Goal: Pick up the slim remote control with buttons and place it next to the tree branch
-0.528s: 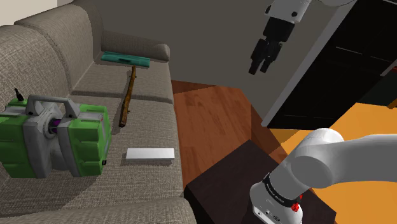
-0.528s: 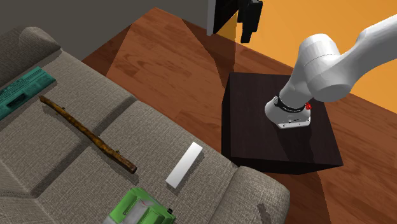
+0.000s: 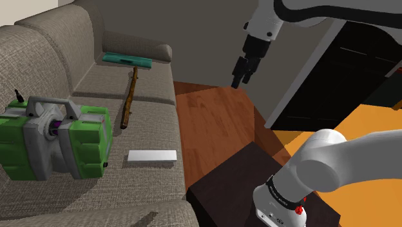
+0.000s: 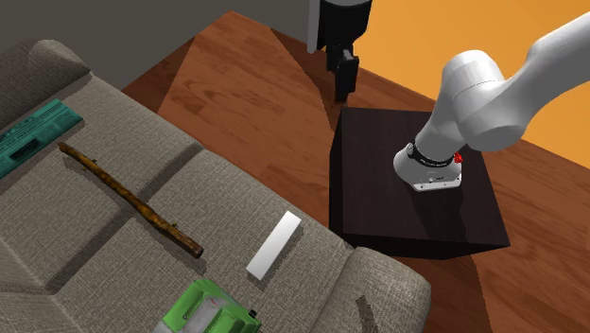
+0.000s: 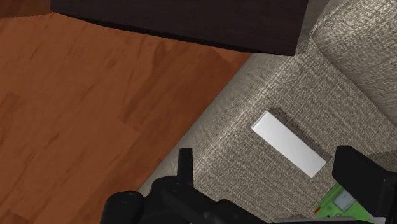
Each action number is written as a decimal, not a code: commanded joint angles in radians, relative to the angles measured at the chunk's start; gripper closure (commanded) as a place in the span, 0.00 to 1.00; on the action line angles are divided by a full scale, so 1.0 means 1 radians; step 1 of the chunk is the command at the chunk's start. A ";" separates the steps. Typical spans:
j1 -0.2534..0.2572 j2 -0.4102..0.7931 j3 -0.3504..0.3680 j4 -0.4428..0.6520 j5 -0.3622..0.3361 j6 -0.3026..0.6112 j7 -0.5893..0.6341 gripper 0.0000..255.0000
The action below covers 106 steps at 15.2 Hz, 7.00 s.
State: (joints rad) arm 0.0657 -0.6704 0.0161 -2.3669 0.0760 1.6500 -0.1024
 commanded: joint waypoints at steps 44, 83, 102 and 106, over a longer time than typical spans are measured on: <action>0.308 1.162 0.171 0.154 -0.226 1.045 -0.089 0.00; 0.259 0.895 0.236 0.143 -0.126 0.793 -0.154 1.00; 0.122 1.378 0.132 0.934 -0.162 0.480 -0.416 1.00; 0.124 1.407 0.129 0.926 -0.166 0.517 -0.415 1.00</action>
State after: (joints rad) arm 0.1897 0.7258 0.1464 -1.4452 -0.0889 2.1592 -0.5159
